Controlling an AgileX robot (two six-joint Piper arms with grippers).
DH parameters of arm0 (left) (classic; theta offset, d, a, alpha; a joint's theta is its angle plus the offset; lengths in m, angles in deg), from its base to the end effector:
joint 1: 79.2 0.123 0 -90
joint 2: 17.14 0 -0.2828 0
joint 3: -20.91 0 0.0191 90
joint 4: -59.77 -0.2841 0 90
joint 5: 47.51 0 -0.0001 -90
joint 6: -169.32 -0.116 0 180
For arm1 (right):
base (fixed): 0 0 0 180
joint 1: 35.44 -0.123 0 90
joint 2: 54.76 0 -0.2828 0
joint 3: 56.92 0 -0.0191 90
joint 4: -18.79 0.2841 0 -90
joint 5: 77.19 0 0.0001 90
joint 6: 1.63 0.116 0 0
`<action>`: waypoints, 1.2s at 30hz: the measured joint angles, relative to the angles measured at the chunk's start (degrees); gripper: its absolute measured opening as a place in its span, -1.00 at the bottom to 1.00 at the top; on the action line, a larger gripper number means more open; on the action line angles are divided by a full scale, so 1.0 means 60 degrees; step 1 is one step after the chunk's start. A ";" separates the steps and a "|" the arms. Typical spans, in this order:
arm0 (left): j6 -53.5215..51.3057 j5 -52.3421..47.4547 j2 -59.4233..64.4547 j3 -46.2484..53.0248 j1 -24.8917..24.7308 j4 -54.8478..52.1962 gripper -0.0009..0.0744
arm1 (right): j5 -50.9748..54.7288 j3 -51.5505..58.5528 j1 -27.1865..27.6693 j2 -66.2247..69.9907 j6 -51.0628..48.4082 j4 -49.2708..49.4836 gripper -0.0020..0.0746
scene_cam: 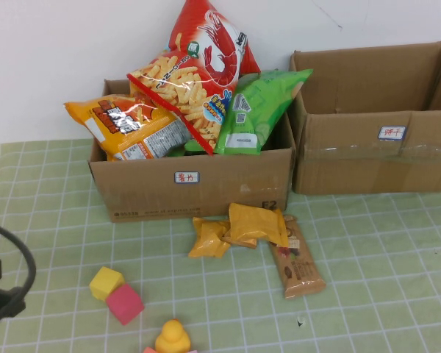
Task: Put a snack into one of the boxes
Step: Pick up the biscuit
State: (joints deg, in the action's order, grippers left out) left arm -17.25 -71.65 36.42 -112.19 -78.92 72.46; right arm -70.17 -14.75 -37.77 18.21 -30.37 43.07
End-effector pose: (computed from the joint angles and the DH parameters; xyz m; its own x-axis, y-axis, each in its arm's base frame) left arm 0.2106 -0.0094 0.2529 -0.5642 -0.0903 -0.8207 0.0200 0.9922 -0.1229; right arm 0.2807 0.0173 0.2293 -0.5143 -0.1015 -0.8516 -0.1252 0.9912 -0.0425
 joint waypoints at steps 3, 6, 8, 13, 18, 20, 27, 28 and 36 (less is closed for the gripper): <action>0.0000 0.0176 0.0136 0.0000 0.0000 0.0122 -0.98 | 0.0391 -0.0694 -0.0951 0.1385 -0.0065 0.0022 -0.93; 0.0000 0.0211 0.0158 0.0000 0.0000 0.0149 -0.98 | 0.0110 -0.1286 -0.2180 0.2628 -0.0154 0.0039 -0.81; -0.0003 0.0230 0.0158 0.0000 0.0000 0.0149 -0.98 | -0.0381 -0.1610 -0.3058 0.3234 -0.0177 0.0039 -0.71; -0.0003 0.0234 0.0158 0.0057 0.0000 0.0164 -0.98 | -0.1541 -0.2269 -0.4484 0.4690 -0.0200 0.0083 -0.40; -0.0003 0.0193 0.0158 0.0247 0.0000 0.0164 -0.98 | -0.1680 -0.2761 -0.4850 0.6094 -0.0200 0.1157 0.18; -0.0019 0.0169 0.0158 0.0283 0.0000 0.0164 -0.98 | -0.1680 -0.2945 -0.4840 0.6549 -0.0200 0.1390 0.47; -0.0037 0.0169 0.0158 0.0286 0.0000 0.0164 -0.98 | -0.1242 -0.3728 -0.4840 0.7836 -0.0200 0.1572 0.83; -0.0037 0.0169 0.0158 0.0286 0.0000 0.0164 -0.98 | -0.1169 -0.3807 -0.4840 0.7962 -0.0200 0.1572 0.84; -0.0122 0.0169 0.0158 0.0303 0.0000 0.0164 -0.98 | -0.0976 -0.4148 -0.4840 0.8622 -0.0212 0.1572 0.86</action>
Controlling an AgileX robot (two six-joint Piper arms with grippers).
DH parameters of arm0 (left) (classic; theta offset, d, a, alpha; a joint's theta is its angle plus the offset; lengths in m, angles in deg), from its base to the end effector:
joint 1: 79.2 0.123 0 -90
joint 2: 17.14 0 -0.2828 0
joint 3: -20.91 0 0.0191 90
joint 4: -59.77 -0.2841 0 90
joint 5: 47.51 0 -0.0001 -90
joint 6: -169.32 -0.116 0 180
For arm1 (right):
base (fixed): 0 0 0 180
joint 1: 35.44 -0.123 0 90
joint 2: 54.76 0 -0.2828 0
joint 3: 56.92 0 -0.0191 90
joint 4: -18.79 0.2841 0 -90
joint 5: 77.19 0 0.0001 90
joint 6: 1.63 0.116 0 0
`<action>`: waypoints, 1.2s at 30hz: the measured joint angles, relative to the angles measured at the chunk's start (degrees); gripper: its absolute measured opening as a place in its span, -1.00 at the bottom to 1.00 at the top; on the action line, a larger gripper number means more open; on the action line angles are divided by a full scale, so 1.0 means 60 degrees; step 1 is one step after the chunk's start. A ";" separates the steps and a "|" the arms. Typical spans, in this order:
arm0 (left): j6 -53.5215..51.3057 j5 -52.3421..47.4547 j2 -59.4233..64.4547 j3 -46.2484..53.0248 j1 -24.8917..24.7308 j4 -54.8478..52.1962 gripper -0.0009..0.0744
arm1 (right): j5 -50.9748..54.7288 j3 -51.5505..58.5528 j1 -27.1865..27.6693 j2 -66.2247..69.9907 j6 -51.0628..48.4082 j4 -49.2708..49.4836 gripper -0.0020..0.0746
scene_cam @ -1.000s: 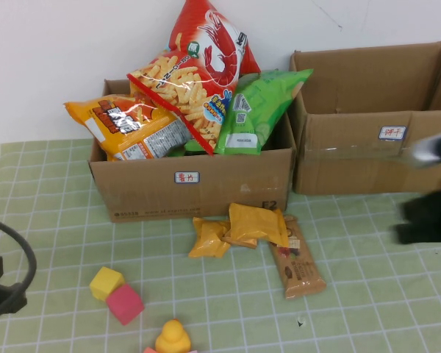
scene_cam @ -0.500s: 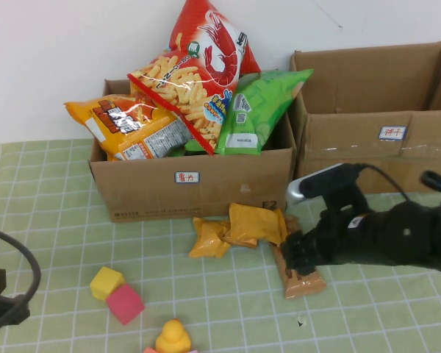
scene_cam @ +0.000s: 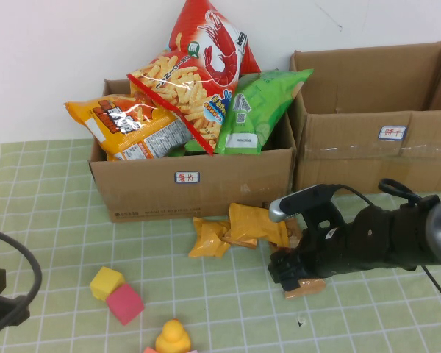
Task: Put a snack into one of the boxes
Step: Pick up the biscuit, then place the biscuit in the biscuit box
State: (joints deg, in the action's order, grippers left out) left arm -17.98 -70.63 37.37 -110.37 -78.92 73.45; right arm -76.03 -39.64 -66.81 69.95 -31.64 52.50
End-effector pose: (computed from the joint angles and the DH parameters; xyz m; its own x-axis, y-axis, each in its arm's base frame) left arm 0.2105 -0.0098 0.2393 -0.5884 -0.0952 -0.8029 0.0160 0.9915 -0.1292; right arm 0.3586 0.2202 0.0508 -0.7140 -0.3598 -0.6006 -0.4813 0.8753 0.0478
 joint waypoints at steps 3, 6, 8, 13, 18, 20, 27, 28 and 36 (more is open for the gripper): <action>-0.0057 0.0000 0.0000 0.0000 0.0000 0.0000 -0.98 | 0.0065 -0.0024 0.0000 -0.0001 0.0000 0.0000 0.86; -0.0057 0.0000 0.0000 0.0000 0.0000 0.0000 -0.98 | 0.0133 -0.0024 0.0000 -0.0001 -0.0012 0.0000 0.72; -0.0057 0.0000 0.0000 0.0000 0.0000 0.0000 -0.98 | 0.0242 -0.0024 0.0000 -0.0001 -0.0012 0.0000 0.55; -0.0073 0.0000 0.0000 0.0000 0.0000 0.0160 -0.98 | 0.0551 -0.0069 0.0000 -0.0001 -0.0012 0.0000 0.18; -0.0110 0.0000 0.0000 0.0051 0.0000 0.0230 -0.98 | 0.0954 -0.0050 0.0000 -0.0260 -0.0012 0.0000 0.18; -0.0129 -0.0023 0.0000 0.0087 0.0000 0.0245 -0.98 | 0.1190 -0.0034 0.0000 -0.0478 0.0006 -0.0077 0.17; -0.0129 -0.0023 0.0000 0.0087 0.0000 0.0252 -0.98 | 0.1529 -0.0034 0.0345 -0.1960 0.0020 -0.0409 0.16; -0.0129 -0.0023 0.0000 0.0087 0.0000 0.0268 -0.98 | 0.1599 -0.0034 0.0445 -0.2182 0.0020 -0.0455 0.15; -0.0129 -0.0002 0.0000 0.0087 0.0000 0.0267 -0.98 | 0.1176 -0.0029 0.1144 -0.3926 0.0020 -0.0538 0.11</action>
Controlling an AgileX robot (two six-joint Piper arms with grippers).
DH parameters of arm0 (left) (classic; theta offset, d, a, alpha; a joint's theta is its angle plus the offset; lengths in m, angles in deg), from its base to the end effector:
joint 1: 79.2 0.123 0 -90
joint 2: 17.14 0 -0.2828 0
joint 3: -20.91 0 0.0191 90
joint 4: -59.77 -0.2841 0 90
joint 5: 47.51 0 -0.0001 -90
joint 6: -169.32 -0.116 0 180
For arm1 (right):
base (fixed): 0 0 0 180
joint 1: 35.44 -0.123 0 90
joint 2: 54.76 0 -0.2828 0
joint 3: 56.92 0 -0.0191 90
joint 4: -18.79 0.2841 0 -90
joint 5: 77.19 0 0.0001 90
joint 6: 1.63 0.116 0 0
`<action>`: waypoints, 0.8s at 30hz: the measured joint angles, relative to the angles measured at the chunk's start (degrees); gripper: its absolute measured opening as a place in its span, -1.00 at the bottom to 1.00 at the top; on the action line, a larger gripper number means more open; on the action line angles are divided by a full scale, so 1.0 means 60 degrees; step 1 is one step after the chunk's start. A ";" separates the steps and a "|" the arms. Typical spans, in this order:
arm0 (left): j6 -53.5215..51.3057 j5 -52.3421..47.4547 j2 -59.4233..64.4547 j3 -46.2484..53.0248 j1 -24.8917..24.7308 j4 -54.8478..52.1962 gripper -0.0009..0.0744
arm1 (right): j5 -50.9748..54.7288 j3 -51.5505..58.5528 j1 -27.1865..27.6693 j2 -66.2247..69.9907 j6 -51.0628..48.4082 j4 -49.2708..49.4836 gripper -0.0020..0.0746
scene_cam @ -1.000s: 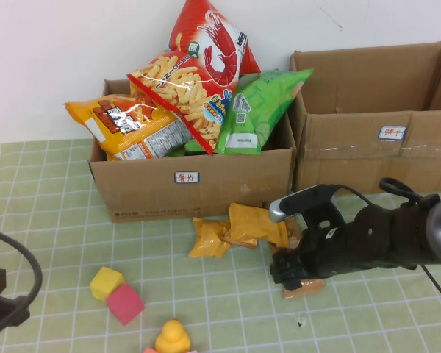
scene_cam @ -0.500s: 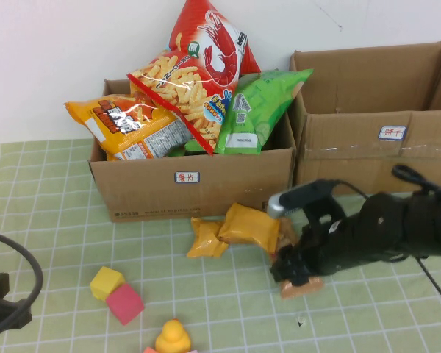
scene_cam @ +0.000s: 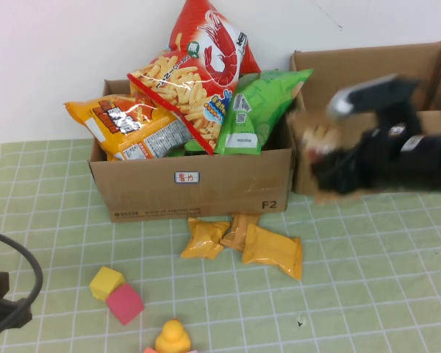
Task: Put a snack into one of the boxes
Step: Place the biscuit in the biscuit box, then pick up the biscuit
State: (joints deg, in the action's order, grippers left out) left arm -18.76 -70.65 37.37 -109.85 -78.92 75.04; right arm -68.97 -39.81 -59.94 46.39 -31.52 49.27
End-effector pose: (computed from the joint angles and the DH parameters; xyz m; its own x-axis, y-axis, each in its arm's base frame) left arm 0.2095 -0.0110 0.2361 -0.5950 -0.1071 -0.7966 0.0165 0.9893 -0.1453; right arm 0.3680 0.1770 0.2158 -0.5293 -0.2348 -0.8153 -0.4644 0.8844 0.0467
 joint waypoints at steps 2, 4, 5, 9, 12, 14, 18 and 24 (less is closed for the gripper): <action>0.0000 0.0000 0.0000 0.0000 0.0000 0.0000 -0.98 | -0.0712 0.0000 0.0148 -0.0361 0.0000 0.0000 0.11; -0.0014 0.0000 0.0000 0.0000 0.0000 0.0000 -0.98 | -0.1784 -0.0086 0.0307 -0.0510 0.0000 0.0000 0.11; -0.0014 0.0000 0.0000 0.0000 0.0000 0.0000 -0.98 | -0.2389 -0.0157 0.0376 -0.0525 -0.0022 0.0000 0.11; -0.0014 0.0000 0.0000 0.0000 0.0000 0.0065 -0.98 | -0.4319 -0.0761 0.0512 -0.0146 -0.0260 0.0000 0.10; -0.0014 0.0000 0.0000 0.0000 0.0000 0.0189 -0.98 | -0.5076 -0.1585 0.0512 0.0588 -0.0508 0.0043 0.10; -0.0014 0.0000 0.0000 0.0000 0.0000 0.0247 -0.98 | -0.5268 -0.2171 0.0528 0.1186 -0.0720 0.0303 0.10; -0.0062 0.0017 0.0000 0.0000 0.0000 0.0229 -0.98 | -0.5030 -0.3433 0.0655 0.2479 -0.1292 0.2192 0.23; -0.0437 0.0102 0.0000 0.0000 0.0000 0.0175 -0.98 | -0.3859 -0.4774 0.0970 0.3481 -0.4434 0.6941 0.54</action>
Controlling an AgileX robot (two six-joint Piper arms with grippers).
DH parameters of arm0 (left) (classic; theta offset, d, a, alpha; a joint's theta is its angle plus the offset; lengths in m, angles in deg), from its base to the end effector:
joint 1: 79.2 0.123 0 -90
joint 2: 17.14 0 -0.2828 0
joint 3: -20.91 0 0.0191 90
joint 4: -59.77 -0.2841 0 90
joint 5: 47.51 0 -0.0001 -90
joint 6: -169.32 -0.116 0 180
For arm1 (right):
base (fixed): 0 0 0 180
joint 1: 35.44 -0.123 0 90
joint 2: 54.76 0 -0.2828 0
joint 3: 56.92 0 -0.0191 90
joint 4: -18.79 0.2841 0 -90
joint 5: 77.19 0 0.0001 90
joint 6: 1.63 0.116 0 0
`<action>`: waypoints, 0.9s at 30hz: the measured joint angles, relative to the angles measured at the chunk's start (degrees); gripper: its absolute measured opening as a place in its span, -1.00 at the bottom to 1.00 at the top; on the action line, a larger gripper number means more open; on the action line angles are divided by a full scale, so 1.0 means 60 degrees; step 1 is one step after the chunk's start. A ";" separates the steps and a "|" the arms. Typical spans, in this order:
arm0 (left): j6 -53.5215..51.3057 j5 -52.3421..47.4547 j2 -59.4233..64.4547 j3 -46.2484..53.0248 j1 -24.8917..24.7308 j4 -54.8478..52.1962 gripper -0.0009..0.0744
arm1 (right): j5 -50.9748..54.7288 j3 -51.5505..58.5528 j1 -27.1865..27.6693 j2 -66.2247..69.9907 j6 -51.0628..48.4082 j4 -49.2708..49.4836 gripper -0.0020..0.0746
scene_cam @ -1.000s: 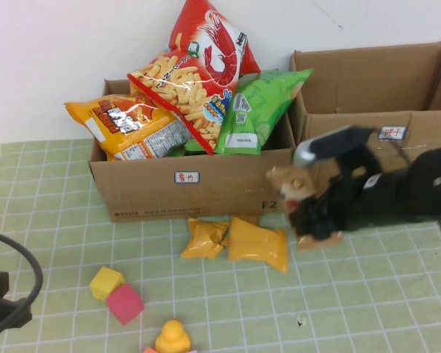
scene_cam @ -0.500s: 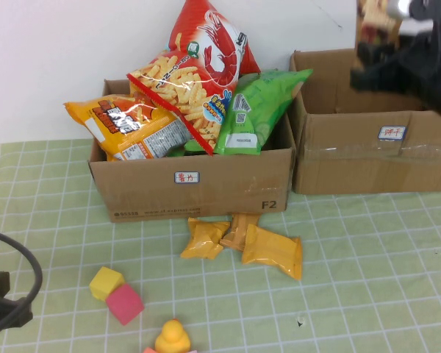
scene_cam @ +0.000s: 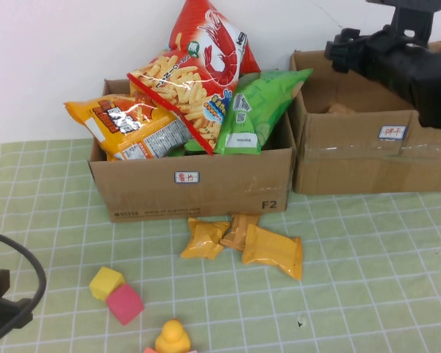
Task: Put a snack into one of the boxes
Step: Pick up the biscuit
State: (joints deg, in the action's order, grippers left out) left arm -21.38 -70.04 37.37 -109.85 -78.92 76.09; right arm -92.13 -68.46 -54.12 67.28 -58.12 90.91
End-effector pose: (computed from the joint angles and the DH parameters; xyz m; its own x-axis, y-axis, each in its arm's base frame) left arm 0.2103 -0.0115 0.2373 -0.5848 -0.0797 -0.8073 0.0377 0.9914 -0.1252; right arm 0.5121 0.1432 0.2504 -0.2719 0.1737 -0.9465 -0.0169 0.9826 0.1852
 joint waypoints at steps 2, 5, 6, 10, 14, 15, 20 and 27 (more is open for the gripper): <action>-0.0041 0.0023 0.0000 0.0000 0.0000 0.0051 -0.98 | 0.0262 -0.0146 0.0015 -0.0006 -0.1300 0.1376 0.55; -0.0165 0.0102 0.0000 0.0000 0.0000 0.0545 -0.98 | 0.0519 -0.0165 -0.0005 -0.0370 -0.3381 0.3151 0.56; -0.0230 0.0102 0.0019 -0.0050 -0.0044 0.0786 -0.98 | 0.0519 -0.0165 -0.0020 -0.0544 -0.4188 0.3725 0.54; -0.0369 0.0084 0.0389 -0.0631 -0.0666 0.1430 -0.98 | -0.0024 -0.0165 -0.0270 -0.1702 -0.6563 0.4548 0.25; -0.0592 0.0124 0.1388 -0.1546 -0.1821 0.1603 -0.98 | -0.0872 0.0076 -0.0726 -0.2906 -0.7821 0.4675 -0.38; -0.0627 0.0196 0.1749 -0.1791 -0.2182 0.1603 -0.98 | -0.1053 0.0226 -0.0839 -0.3124 -0.8074 0.4693 -0.50; -0.0750 0.0719 0.3782 -0.3049 -0.4048 0.1250 -0.98 | -0.1978 0.1452 -0.1512 -0.4206 -0.8891 0.4812 -0.89; -0.0788 0.0206 0.6849 -0.5053 -0.5652 -0.0475 -0.98 | -0.1235 0.4737 -0.2627 -0.5644 -0.8791 0.4830 -0.95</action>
State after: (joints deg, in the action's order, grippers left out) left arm -26.11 -68.80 78.46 -140.17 -112.83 73.24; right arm -99.54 -40.04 -69.88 33.42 -110.86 119.89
